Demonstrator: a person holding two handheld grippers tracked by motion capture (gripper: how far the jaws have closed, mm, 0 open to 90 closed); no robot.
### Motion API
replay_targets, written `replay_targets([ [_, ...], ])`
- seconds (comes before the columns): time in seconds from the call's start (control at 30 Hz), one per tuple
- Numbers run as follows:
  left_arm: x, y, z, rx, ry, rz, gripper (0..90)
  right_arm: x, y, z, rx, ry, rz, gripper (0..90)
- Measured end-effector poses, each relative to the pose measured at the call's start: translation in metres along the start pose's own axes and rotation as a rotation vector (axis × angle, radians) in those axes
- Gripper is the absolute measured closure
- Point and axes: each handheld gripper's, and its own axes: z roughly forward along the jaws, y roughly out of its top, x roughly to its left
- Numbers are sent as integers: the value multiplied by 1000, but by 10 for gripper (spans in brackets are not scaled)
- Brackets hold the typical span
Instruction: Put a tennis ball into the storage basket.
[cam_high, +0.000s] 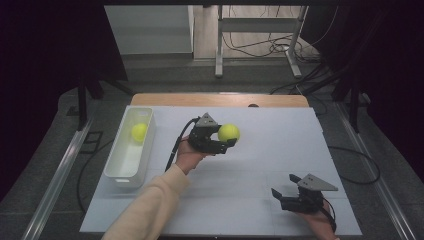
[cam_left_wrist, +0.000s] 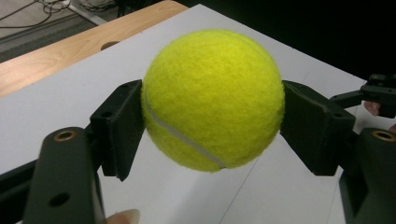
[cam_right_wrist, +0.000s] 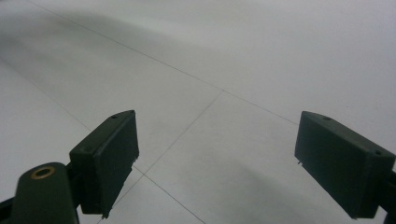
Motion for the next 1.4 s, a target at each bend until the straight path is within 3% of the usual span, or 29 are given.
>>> replay_targets([
  [0.8, 2, -4, -29, -10, 22, 0, 264, 0, 0, 0, 1, -5, -2, 143],
  [1.4, 8, -17, -58, -23, 57, -18, 264, 0, 0, -2, -4, -16, 3, 143],
])
